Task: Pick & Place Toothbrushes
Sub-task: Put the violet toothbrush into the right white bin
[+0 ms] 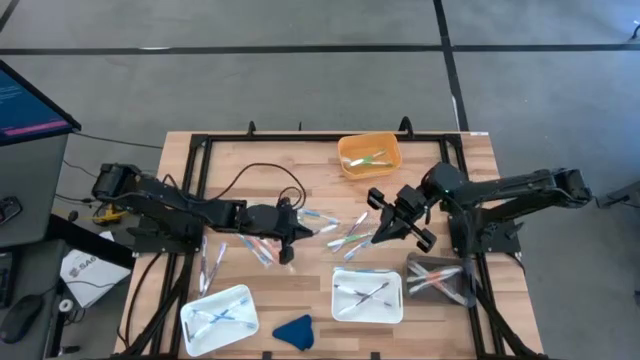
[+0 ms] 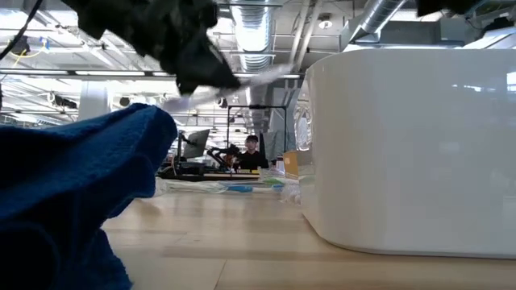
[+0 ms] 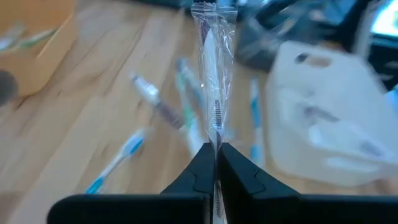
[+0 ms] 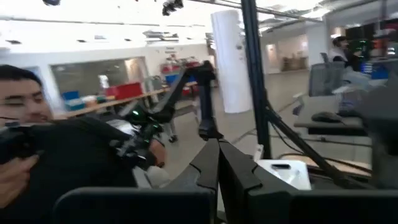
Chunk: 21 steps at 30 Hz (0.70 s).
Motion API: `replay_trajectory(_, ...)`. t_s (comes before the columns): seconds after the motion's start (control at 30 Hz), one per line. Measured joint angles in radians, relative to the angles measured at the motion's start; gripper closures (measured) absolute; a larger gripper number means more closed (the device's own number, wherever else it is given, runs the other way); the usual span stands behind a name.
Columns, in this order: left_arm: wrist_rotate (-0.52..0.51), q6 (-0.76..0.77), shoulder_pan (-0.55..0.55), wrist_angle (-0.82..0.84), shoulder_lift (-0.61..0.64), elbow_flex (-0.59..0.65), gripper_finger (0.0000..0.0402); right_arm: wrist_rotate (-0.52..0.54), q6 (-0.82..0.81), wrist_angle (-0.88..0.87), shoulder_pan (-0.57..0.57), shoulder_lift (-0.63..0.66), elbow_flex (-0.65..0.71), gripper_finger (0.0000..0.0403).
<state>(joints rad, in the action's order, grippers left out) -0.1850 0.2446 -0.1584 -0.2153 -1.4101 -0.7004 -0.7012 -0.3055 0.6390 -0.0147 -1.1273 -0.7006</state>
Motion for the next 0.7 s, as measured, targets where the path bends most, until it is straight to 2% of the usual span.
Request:
replay_trajectory(0.1, 0.000, 0.004, -0.038, -0.009, 0.000, -0.038, 0.0400, 0.142, 0.076, -0.151, -0.055, 0.070, 0.000, 0.0403)
replay_trajectory(0.23, 0.000, 0.008, -0.091, -0.010, 0.000, -0.110, 0.0400, 0.427, 0.137, -0.345, -0.152, 0.171, 0.000, 0.0403)
replay_trajectory(0.33, 0.000, 0.028, -0.125, -0.012, -0.027, -0.179, 0.0400, 0.597, 0.151, -0.436, -0.234, 0.229, 0.000, 0.0403)
replay_trajectory(0.53, 0.026, 0.095, -0.161, -0.012, -0.196, -0.352, 0.0400, 0.825, 0.149, -0.537, -0.377, 0.260, 0.000, 0.0403)
replay_trajectory(0.7, 0.099, 0.123, -0.175, 0.012, -0.393, -0.527, 0.0400, 0.948, 0.148, -0.551, -0.445, 0.258, 0.001, 0.0403)
